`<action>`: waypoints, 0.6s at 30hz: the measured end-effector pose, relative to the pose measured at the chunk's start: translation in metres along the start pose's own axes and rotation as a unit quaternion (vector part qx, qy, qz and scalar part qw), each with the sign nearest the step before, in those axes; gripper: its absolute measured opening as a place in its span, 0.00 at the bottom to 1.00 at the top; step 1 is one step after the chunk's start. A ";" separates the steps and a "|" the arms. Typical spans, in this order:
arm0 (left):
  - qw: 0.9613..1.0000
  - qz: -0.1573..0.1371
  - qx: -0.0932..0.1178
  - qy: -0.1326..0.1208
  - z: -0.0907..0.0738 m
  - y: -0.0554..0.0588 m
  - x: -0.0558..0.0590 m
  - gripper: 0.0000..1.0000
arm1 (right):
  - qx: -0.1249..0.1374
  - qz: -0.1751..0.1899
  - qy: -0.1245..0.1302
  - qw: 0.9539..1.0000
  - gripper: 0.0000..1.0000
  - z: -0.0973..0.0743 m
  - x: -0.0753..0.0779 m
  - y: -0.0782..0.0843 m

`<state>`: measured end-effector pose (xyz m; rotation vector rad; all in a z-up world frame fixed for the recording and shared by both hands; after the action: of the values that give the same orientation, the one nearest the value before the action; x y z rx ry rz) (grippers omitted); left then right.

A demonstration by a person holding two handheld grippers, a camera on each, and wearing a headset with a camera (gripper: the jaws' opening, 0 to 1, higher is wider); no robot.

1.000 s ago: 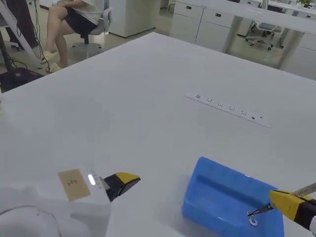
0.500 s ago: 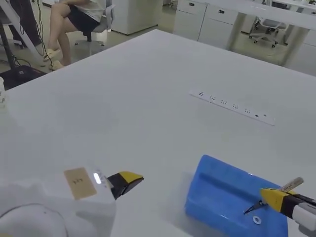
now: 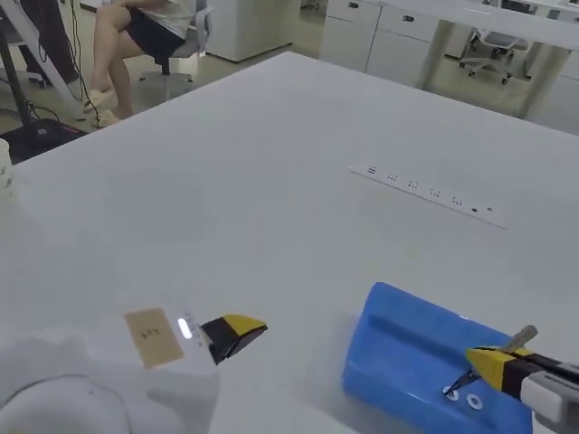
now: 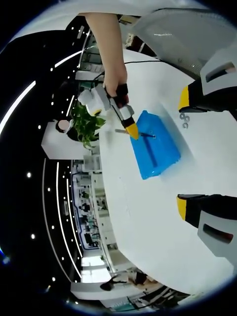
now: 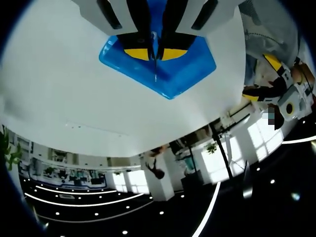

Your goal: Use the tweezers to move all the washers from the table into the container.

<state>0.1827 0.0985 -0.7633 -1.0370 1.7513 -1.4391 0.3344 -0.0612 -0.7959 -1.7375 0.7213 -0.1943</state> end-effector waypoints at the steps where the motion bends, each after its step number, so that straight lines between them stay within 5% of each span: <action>1: 1.000 0.000 0.000 0.000 0.000 0.000 0.000 0.67 | 0.003 0.000 0.000 1.000 0.03 -0.001 -0.001 -0.001; 18: 1.000 0.001 0.001 0.004 0.001 0.000 0.001 0.66 | 0.050 0.007 0.001 0.999 0.03 -0.019 -0.013 -0.024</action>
<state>0.1826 0.0970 -0.7631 -1.0287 1.7575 -1.4448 0.3235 -0.0666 -0.7644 -1.6376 0.7130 -0.2189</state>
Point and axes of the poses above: the centre of the closed fingertips' face, and the gripper's own axes: z roughly forward along the fingers, x roughly to its right, y roughly out of its underside, the point moved 4 cm from there along -z, roughly backward along the fingers, and after that the axes turned 14 degrees about x, right-handed, at the moved point
